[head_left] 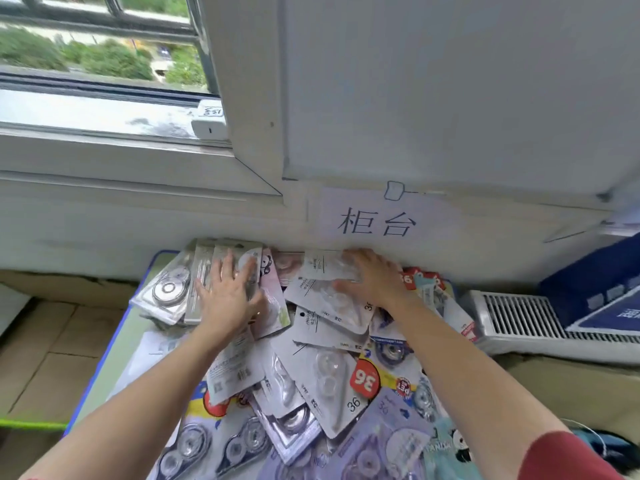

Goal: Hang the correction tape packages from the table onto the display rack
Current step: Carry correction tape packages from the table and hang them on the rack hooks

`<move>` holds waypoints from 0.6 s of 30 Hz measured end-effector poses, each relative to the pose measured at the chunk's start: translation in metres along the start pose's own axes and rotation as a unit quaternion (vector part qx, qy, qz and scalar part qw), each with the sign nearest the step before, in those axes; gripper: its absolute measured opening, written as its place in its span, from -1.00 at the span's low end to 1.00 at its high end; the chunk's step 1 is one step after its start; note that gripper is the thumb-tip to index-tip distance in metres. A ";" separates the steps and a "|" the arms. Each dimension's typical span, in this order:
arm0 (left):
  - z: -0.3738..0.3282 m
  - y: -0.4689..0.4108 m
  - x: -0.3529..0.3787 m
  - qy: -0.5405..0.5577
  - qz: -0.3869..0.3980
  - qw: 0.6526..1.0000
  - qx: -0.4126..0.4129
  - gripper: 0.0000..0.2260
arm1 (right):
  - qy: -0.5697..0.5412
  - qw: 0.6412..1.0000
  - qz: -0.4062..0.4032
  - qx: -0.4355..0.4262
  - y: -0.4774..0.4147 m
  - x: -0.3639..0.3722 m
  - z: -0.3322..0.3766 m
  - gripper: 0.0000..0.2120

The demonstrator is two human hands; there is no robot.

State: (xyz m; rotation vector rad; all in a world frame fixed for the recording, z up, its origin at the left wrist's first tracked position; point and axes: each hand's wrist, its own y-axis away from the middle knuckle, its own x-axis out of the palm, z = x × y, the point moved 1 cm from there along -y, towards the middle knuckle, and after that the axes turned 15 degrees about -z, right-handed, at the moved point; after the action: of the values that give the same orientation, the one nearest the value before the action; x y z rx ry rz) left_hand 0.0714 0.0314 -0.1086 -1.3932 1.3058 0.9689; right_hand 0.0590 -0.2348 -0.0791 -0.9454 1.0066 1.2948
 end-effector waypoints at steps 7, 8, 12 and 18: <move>0.001 0.002 0.004 -0.004 -0.030 1.000 0.006 -0.52 | -0.102 0.994 0.030 0.011 -0.007 0.000 -0.002 -0.38; 0.002 0.002 0.005 -0.001 -0.029 1.000 0.006 -0.51 | -0.112 0.993 0.037 0.011 -0.007 0.000 -0.002 -0.38; 0.005 0.002 0.004 0.002 -0.019 1.000 0.008 -0.45 | -0.133 0.989 0.062 0.024 -0.010 -0.002 -0.004 -0.38; 0.010 0.005 0.001 0.003 -0.029 1.000 -0.012 -0.42 | -0.117 0.993 0.033 0.006 -0.010 -0.002 -0.003 -0.26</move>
State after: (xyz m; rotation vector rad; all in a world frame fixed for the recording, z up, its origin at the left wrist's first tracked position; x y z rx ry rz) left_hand 0.0671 0.0408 -0.1122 -1.4449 1.2546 0.9449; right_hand 0.0689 -0.2391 -0.0779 -0.7367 0.8685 1.4173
